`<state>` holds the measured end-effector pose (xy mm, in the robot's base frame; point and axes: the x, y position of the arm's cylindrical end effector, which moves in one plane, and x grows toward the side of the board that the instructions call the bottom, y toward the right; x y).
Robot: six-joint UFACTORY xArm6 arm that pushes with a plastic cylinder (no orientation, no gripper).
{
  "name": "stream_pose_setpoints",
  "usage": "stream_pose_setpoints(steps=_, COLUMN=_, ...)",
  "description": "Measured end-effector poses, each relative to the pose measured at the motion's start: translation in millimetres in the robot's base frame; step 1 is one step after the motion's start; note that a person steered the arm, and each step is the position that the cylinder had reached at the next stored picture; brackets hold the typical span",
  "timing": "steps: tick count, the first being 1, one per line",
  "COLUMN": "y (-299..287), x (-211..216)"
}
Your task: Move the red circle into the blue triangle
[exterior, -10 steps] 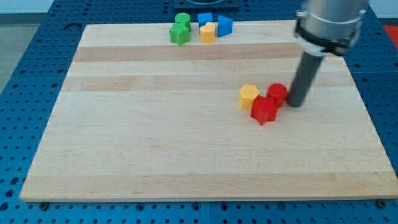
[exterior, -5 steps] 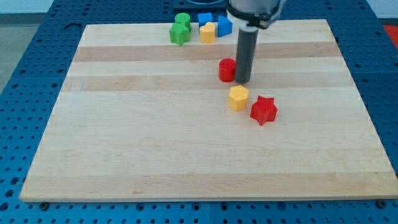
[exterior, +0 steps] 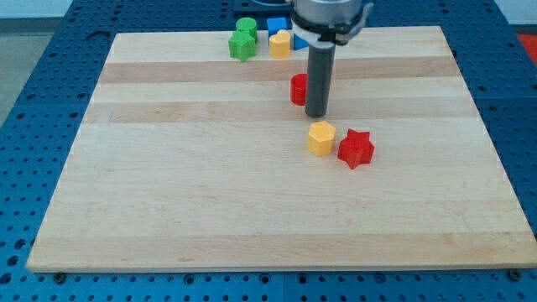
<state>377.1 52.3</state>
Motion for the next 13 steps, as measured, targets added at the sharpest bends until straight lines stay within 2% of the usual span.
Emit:
stream_pose_setpoints(steps=1, y=-7.7, x=-30.3)
stream_pose_setpoints(steps=4, y=-69.0, x=-39.2)
stream_pose_setpoints(steps=6, y=-10.9, x=-97.1)
stream_pose_setpoints(steps=8, y=-2.2, x=-57.5)
stream_pose_setpoints(steps=9, y=23.0, x=-62.8)
stream_pose_setpoints(steps=11, y=16.6, x=-102.4)
stream_pose_setpoints(steps=12, y=24.0, x=-99.5)
stream_pose_setpoints(steps=13, y=66.0, x=-97.9)
